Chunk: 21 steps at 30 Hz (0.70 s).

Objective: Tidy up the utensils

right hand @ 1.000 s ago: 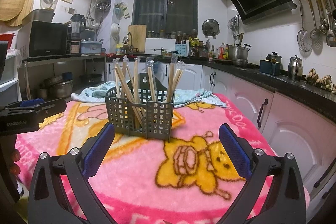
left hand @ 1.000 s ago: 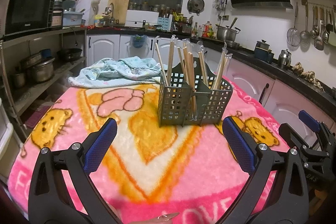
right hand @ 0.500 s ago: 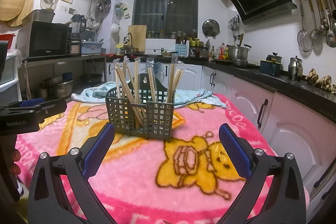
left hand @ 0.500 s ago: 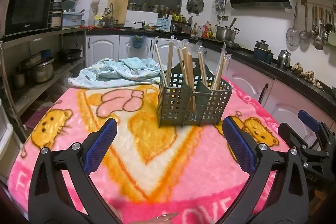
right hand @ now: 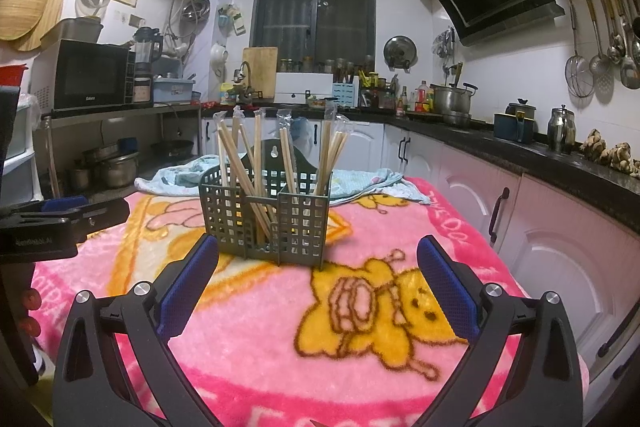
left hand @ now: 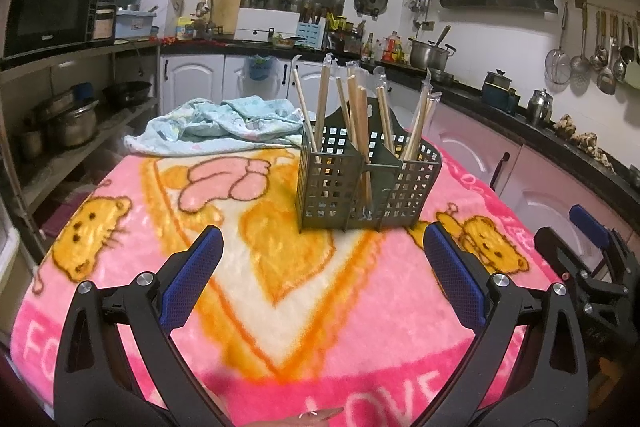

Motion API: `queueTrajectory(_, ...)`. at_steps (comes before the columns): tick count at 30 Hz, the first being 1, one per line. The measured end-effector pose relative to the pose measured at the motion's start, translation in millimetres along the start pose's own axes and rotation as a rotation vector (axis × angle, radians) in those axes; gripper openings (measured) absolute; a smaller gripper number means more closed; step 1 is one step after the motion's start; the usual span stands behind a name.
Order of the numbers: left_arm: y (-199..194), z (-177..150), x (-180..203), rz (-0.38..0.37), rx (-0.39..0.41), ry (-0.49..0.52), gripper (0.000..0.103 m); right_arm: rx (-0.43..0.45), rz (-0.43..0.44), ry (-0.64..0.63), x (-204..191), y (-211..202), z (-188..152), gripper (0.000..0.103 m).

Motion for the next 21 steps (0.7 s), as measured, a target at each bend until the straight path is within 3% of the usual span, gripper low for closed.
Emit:
queueTrajectory(15,13,-3,-6,0.001,-0.051,-0.018,0.092,-0.002,-0.021,0.034,15,2,-1,0.097)
queueTrajectory(21,25,2,-38,0.078,-0.089,-0.055,0.092,-0.037,-0.059,0.056,33,11,-2,0.097)
Point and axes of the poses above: each gripper's, at about its wrist camera, not at the fingertips, and y roughly the way its jaws point, x to its right, z to its top, the point moved 8 cm from there along y, roughly the way its jaws point, and after that the axes turned 2 degrees about y, right-handed, at the moved point
